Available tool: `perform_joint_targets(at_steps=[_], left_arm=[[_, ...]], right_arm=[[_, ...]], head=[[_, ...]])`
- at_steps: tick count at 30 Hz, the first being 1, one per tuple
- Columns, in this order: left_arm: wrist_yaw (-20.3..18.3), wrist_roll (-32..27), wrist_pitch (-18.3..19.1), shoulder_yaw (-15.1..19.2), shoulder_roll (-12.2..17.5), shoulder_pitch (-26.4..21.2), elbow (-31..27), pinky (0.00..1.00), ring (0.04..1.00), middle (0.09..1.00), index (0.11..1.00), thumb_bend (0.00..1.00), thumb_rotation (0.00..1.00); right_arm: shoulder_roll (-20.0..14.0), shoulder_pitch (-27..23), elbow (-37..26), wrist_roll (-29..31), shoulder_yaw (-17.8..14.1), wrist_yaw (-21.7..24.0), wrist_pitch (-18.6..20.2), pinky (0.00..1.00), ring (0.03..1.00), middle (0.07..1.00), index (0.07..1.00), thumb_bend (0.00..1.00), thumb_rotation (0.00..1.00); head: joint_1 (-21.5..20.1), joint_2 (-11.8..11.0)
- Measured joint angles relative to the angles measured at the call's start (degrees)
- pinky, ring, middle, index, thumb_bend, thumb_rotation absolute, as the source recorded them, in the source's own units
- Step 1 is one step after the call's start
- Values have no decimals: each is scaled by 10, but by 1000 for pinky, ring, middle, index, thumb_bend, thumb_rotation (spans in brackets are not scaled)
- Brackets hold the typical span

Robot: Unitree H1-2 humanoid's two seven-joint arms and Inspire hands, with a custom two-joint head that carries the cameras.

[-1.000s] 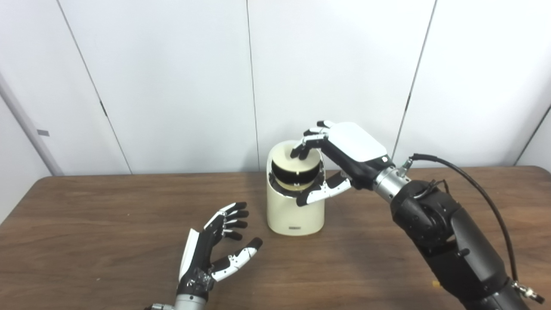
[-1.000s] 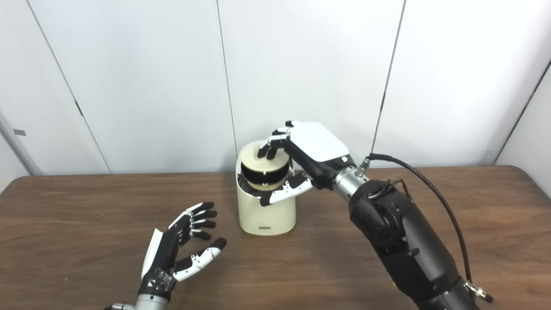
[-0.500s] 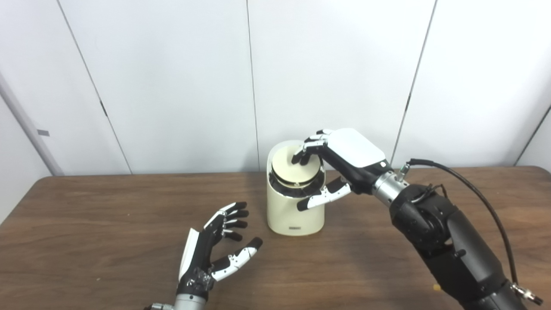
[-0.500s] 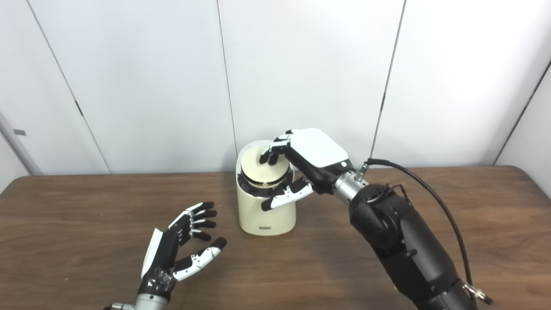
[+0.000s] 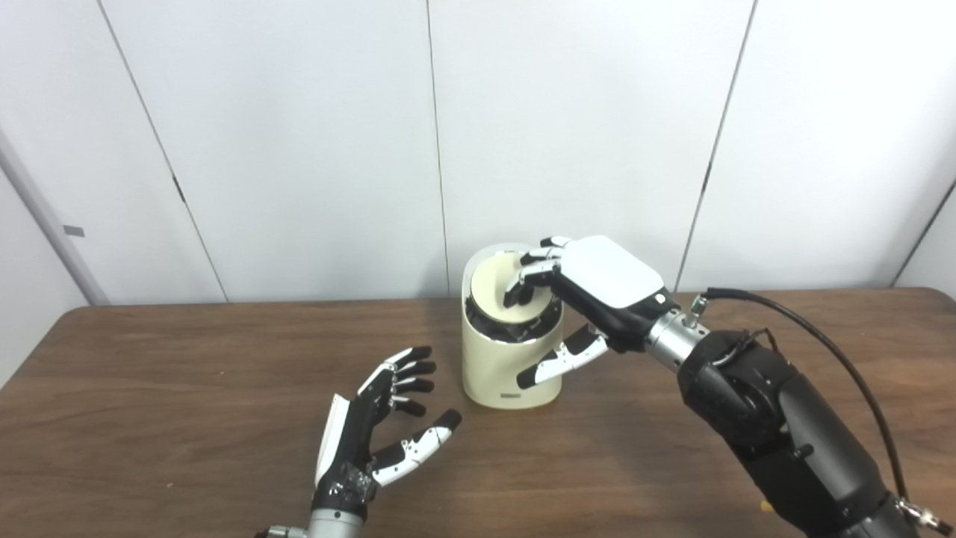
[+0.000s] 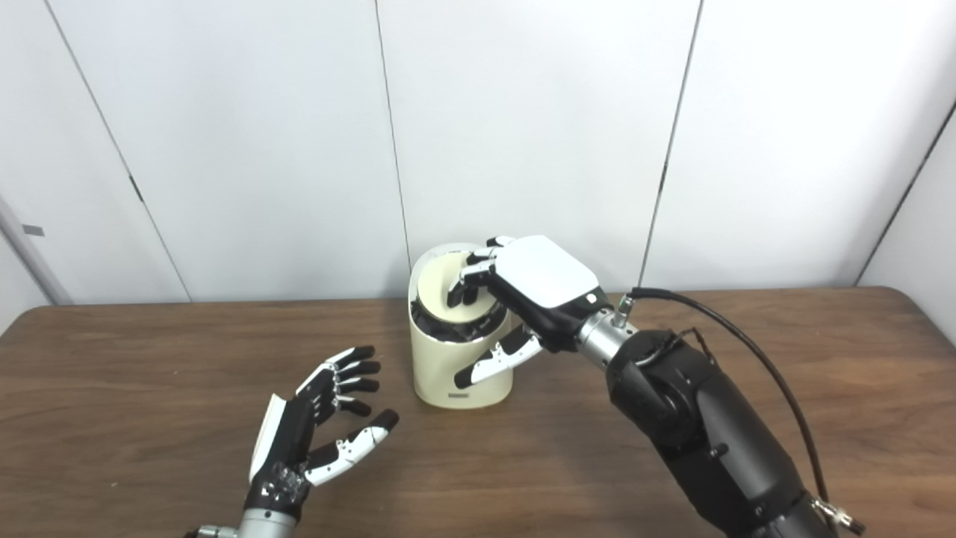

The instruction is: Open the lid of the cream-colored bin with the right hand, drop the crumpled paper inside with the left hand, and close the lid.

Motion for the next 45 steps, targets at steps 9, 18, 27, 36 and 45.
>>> perform_joint_targets(at_steps=[9,18,27,36,45], left_arm=[[0,-1,1,0,-1,0,-2,577,701,763,813,670,253],[-2,0,2,0,-2,2,-4,578,693,753,802,680,269],[-3,-11,4,1,-8,7,-5,565,691,749,804,689,252],[-2,-9,5,0,-9,7,-10,571,691,752,806,680,251],[-3,-12,5,-1,-9,7,-11,564,695,753,810,679,251]], right_arm=[[-2,13,0,-5,0,-10,-27,915,819,598,617,778,507],[-7,20,1,-5,0,-20,-43,900,812,598,614,769,487],[-5,17,-1,-3,-1,7,-16,960,859,656,685,774,551],[1,-8,12,8,2,44,5,935,875,690,713,779,633],[3,-19,12,8,7,60,19,945,876,687,712,779,644]], head=[[-1,8],[0,13],[1,15],[4,18],[4,22]])
